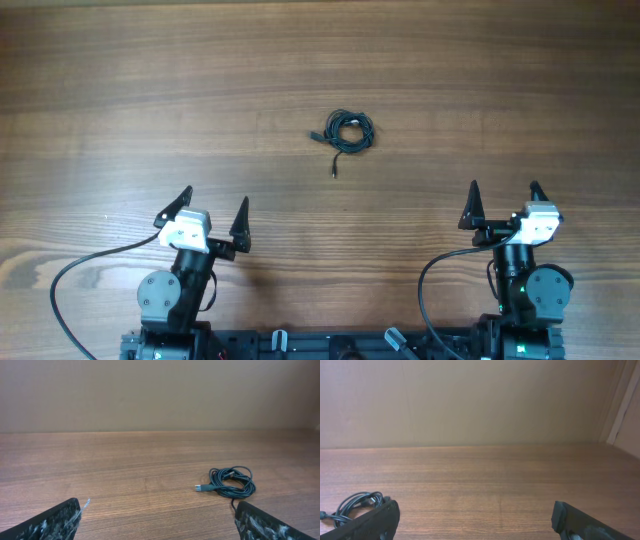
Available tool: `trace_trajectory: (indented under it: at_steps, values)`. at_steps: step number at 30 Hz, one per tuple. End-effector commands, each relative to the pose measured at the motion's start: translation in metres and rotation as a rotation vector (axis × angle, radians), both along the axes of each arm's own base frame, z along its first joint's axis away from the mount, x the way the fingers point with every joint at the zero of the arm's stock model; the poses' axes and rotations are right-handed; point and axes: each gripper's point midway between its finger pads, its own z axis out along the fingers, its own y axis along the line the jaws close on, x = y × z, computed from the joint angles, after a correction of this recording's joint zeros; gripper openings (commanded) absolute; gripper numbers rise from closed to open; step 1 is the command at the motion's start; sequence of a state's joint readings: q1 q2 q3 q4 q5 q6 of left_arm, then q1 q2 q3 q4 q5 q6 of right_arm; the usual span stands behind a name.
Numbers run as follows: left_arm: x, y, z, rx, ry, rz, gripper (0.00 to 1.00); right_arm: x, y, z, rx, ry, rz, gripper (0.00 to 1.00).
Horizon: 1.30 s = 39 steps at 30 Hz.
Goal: Untangle cables
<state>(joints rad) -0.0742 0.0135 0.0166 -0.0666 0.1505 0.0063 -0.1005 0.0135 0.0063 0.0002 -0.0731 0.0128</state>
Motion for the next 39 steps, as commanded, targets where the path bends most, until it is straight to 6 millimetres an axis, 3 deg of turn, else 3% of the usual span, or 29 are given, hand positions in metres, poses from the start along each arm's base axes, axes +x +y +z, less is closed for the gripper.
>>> trace_trajectory:
  at_steps: [1,39]
  values:
    - [0.0003,0.0007,-0.003,0.002,0.0,0.007,1.0,-0.0005,-0.0011,0.0019,-0.014,-0.009,-0.008,1.0]
    - [0.0004,0.0,0.0015,-0.005,-0.017,0.004,1.0,-0.0005,-0.0011,0.0019,-0.013,-0.009,-0.009,1.0]
